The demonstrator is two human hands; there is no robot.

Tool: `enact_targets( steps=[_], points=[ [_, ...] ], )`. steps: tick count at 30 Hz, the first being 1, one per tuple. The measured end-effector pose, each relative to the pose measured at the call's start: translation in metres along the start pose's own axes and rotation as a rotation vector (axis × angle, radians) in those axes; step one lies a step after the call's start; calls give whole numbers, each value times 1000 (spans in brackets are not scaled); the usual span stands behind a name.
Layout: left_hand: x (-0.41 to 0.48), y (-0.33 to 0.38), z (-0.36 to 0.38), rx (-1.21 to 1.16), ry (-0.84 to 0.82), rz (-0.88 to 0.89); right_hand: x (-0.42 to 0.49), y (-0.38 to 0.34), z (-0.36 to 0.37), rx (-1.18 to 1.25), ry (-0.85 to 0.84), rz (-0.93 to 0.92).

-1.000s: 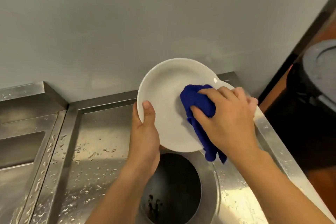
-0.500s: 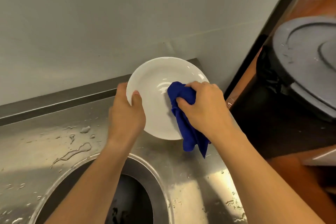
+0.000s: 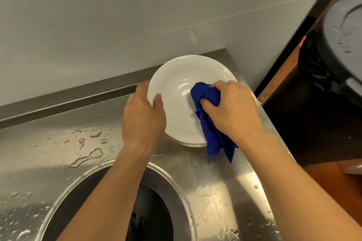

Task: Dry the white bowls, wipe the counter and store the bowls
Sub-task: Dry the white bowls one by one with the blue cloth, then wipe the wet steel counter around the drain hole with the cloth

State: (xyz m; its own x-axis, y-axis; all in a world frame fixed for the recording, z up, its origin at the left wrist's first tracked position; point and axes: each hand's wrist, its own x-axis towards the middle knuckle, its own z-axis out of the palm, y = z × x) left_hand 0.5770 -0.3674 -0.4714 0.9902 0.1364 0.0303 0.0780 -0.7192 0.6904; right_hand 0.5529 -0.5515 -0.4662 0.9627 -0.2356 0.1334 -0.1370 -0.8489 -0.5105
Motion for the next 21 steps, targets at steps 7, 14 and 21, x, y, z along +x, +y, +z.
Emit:
enact_targets(
  steps=[7,14,21],
  points=[
    [2,2,1,-114,24,11,-3,-9,0,-193,83,-2],
    [-21,25,-49,-269,36,234,-33,-43,-49,800,156,120],
    [-57,31,-110,-657,-219,260,-71,-116,-55,1424,-79,205]
  ],
)
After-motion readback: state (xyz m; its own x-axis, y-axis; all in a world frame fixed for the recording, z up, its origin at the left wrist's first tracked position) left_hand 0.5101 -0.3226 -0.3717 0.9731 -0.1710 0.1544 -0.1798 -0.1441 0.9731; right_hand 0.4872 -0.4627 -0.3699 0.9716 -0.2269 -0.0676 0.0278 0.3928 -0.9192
